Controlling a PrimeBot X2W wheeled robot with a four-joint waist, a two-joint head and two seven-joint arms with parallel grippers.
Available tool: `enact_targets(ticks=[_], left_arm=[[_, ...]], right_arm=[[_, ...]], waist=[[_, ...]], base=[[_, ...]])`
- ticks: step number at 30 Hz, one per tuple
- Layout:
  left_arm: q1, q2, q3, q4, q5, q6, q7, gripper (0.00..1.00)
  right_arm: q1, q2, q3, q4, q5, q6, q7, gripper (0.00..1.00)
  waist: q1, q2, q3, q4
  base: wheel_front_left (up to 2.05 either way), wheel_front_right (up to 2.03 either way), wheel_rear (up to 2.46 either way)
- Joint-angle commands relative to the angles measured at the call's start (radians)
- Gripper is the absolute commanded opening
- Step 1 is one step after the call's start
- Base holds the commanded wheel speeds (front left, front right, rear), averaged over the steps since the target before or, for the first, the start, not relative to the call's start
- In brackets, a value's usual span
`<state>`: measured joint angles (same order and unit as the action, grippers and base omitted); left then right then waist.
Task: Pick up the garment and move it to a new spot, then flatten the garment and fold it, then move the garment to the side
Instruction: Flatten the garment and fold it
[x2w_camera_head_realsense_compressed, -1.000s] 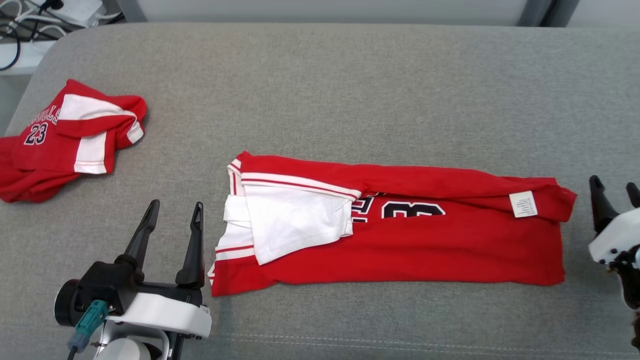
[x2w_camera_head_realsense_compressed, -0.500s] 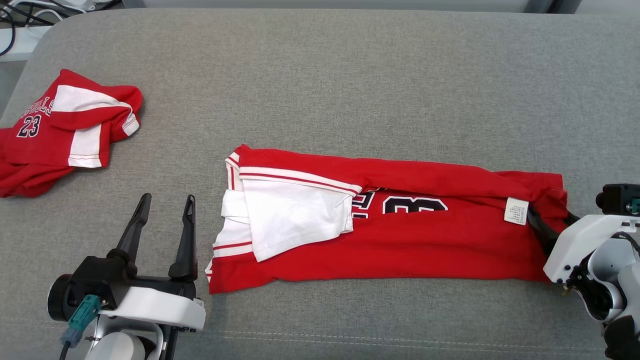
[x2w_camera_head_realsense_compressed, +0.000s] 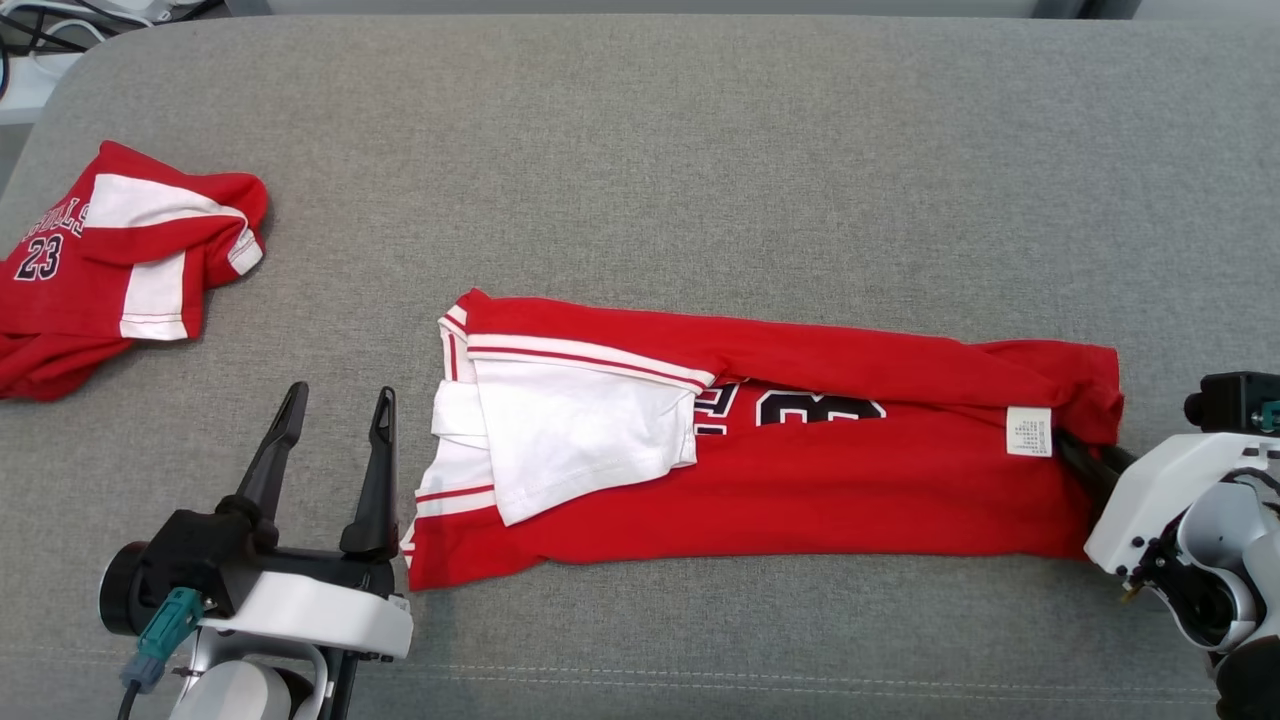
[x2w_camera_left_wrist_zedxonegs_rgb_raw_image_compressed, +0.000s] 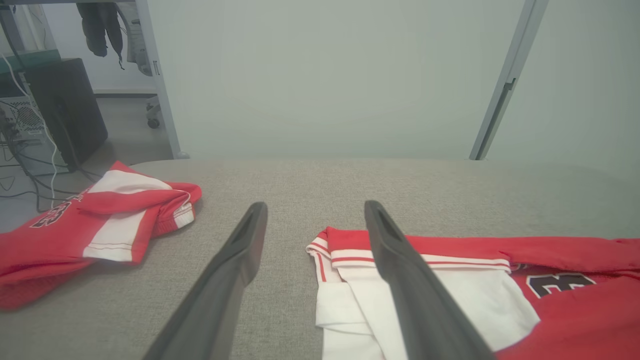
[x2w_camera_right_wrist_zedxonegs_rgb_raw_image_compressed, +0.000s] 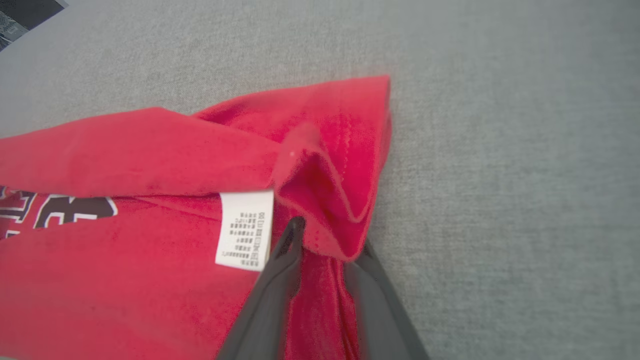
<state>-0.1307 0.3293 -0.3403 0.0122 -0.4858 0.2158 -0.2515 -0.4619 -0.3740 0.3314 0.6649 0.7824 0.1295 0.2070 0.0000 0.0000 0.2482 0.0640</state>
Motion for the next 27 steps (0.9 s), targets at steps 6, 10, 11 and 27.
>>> enact_targets(ticks=[6, 10, 11, 27], left_arm=[[-0.025, 0.006, 0.056, -0.017, 0.014, -0.012, -0.01, 1.0], [-0.016, 0.0, 0.066, -0.017, 0.018, -0.018, -0.01, 1.0], [-0.015, -0.001, 0.068, -0.017, 0.019, -0.018, -0.01, 1.0], [-0.013, -0.006, 0.083, -0.016, 0.036, -0.034, -0.01, 1.0]], right_arm=[[0.04, -0.015, -0.002, 0.028, 0.046, 0.001, -0.011, 0.0], [0.051, -0.067, -0.07, 0.057, 0.066, 0.001, -0.065, 0.0], [0.053, -0.081, -0.088, 0.064, 0.069, 0.001, -0.079, 0.0], [0.033, -0.032, -0.028, -0.444, -0.033, 0.001, -0.089, 0.0]], waist=[[0.0, 0.0, -0.003, 0.0], [0.0, 0.0, -0.008, -0.007], [0.0, 0.0, -0.008, -0.009], [0.0, 0.0, -0.035, -0.05]], base=[[0.0, 0.0, 0.0], [0.0, 0.0, 0.0], [0.0, 0.0, 0.0], [0.0, 0.0, 0.0]])
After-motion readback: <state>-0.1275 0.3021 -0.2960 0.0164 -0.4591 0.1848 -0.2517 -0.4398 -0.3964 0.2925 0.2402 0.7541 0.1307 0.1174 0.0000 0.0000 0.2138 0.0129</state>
